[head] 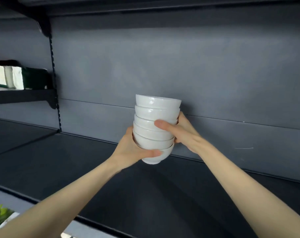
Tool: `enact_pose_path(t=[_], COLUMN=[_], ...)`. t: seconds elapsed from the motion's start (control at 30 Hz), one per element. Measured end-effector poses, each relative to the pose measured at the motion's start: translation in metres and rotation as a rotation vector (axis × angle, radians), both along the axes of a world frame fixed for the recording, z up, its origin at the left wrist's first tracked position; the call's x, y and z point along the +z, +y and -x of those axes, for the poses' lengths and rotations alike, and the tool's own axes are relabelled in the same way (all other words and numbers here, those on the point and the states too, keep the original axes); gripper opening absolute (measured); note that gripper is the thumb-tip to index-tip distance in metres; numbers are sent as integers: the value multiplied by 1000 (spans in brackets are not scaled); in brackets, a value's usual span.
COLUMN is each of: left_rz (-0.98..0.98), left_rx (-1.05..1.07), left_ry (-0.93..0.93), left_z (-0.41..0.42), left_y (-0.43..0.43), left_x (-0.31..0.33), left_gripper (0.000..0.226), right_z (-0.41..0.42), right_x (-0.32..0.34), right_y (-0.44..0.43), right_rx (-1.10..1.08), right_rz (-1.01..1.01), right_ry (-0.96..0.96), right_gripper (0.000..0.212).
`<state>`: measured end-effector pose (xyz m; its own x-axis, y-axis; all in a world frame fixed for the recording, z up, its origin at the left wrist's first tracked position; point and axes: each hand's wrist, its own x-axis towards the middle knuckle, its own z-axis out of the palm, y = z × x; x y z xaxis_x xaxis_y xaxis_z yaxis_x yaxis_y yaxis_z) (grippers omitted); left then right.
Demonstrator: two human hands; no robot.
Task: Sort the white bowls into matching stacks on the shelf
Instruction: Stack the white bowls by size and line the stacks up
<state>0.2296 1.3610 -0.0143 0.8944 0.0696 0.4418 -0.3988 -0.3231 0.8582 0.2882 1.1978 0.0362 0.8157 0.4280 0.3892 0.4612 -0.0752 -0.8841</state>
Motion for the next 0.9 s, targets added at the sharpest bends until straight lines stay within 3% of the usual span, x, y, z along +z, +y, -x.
enact_pose_path(t=[0.13,0.27,0.4,0.47,0.57,0.7,0.77,0.83,0.9], left_rz=[-28,-10,-17,-23,-28,-56,-58,-59,-47], left_rx=[-8,-32,-59,-68,-100,-130,-150,-171,-200], left_ry=[-21,-22,22,60,94,138,150,147,143], left_z=[-11,-22,-29,-32,-38,-54,-64,-74,-83], left_y=[48,106,177,214,259,300,314,323,330], left_x=[2,-4,-17,-27,-43,-52,-52,-54,-56], left_gripper=[60,63,72,81,83,93,95,86,79], right_z=[-14,-23,-23,-20,-21,-25,-29,-36,-42], right_x=[2,-4,-18,-29,-45,-53,-53,-53,-54], right_y=[50,107,169,203,249,286,300,310,317], right_rx=[30,-3,-22,-38,-94,-145,-183,-234,-260], right_rz=[-3,12,-12,-5,29,30,43,62,71], right_ry=[5,10,28,54,82,82,90,107,114], right_gripper=[37,69,37,38,59,39,56,88,99])
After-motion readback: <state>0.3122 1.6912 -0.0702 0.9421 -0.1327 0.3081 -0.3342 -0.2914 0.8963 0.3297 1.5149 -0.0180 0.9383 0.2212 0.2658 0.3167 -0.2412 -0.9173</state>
